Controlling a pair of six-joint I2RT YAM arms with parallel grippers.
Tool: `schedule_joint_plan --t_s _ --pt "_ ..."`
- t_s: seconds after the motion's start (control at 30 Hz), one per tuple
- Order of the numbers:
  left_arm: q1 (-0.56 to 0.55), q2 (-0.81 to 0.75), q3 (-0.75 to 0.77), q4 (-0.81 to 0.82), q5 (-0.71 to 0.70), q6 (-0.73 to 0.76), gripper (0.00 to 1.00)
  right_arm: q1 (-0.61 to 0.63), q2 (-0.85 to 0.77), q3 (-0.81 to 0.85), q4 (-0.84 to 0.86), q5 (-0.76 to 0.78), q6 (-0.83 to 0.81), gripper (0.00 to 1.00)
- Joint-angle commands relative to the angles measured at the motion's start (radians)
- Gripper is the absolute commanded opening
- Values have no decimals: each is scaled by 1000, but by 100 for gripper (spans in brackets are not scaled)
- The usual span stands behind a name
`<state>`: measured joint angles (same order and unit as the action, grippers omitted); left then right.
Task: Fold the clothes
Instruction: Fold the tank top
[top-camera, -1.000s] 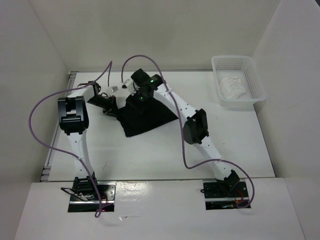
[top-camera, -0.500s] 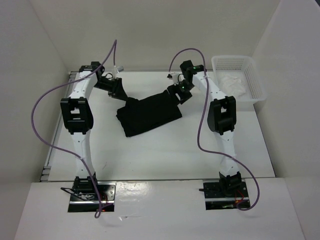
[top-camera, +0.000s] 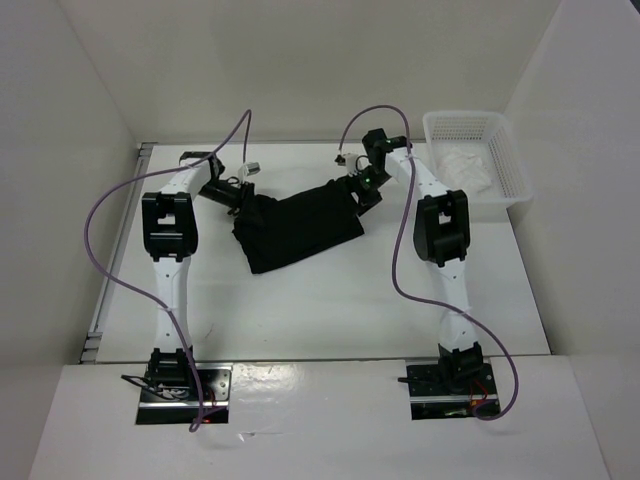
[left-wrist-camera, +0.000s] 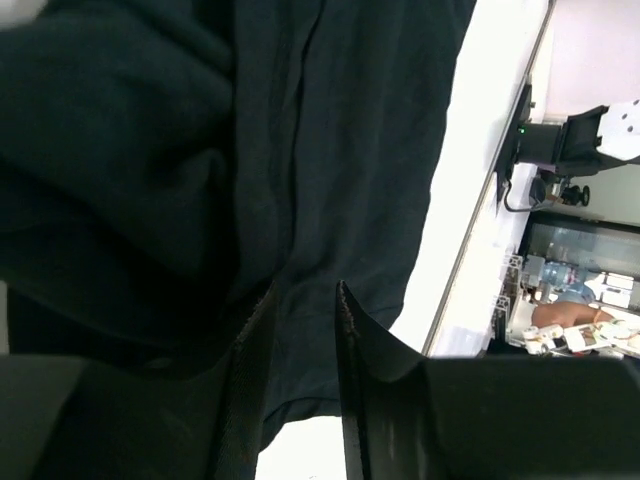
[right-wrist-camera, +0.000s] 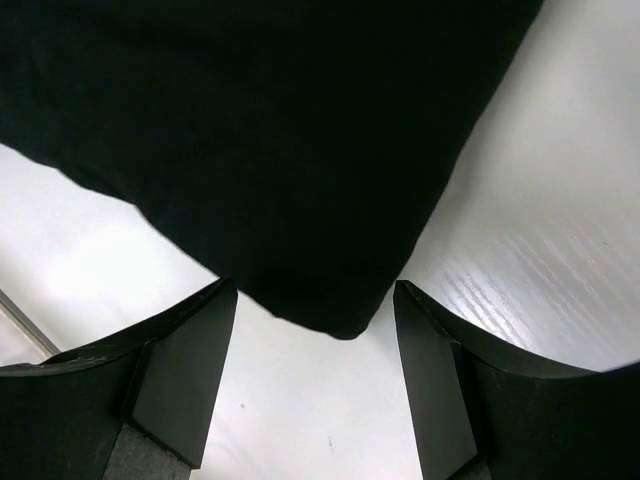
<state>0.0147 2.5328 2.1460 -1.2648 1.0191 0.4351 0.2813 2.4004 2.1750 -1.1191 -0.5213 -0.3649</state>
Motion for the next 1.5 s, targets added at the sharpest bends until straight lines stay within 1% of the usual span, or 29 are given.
schedule_joint_plan --t_s 0.0,0.1,0.2,0.33,0.37,0.47,0.57,0.77,0.97,1.07,1.1,1.2,1.23,1.37,1.47 --pt "2 7 -23 -27 35 60 35 -10 23 14 16 -29 -16 72" --pt "11 7 -67 -1 13 51 34 -20 46 14 25 -29 -16 72" --pt "11 7 -123 41 -10 41 33 -33 88 74 16 -71 -25 72" --pt "11 -2 -190 109 -33 17 32 -77 170 218 -74 -111 -34 72" --pt "24 -2 -204 122 -33 4 30 -77 201 277 -90 -123 -34 72" --pt "33 7 -229 140 -43 -6 29 -77 235 345 -123 -135 -34 72" --pt "54 7 -238 140 -44 -6 28 -65 258 345 -133 -146 -34 71" --pt "54 -14 -288 182 -62 -29 28 -37 258 269 -133 -197 -52 70" --pt "54 -34 -308 191 -62 -29 28 -28 289 281 -123 -220 -62 68" --pt "54 -45 -319 191 -71 -29 28 -19 325 328 -146 -230 -62 67" --pt "54 -54 -328 191 -71 -29 28 -19 336 342 -146 -230 -62 64" --pt "54 -63 -337 191 -80 -29 28 -10 378 413 -166 -230 -62 49" --pt "54 -63 -350 191 -80 -29 28 1 391 425 -176 -230 -62 35" --pt "54 -84 -368 215 -80 -41 28 12 378 437 -176 -186 -40 0" --pt "30 -95 -368 239 -80 -67 25 12 332 447 -176 -117 -26 0"
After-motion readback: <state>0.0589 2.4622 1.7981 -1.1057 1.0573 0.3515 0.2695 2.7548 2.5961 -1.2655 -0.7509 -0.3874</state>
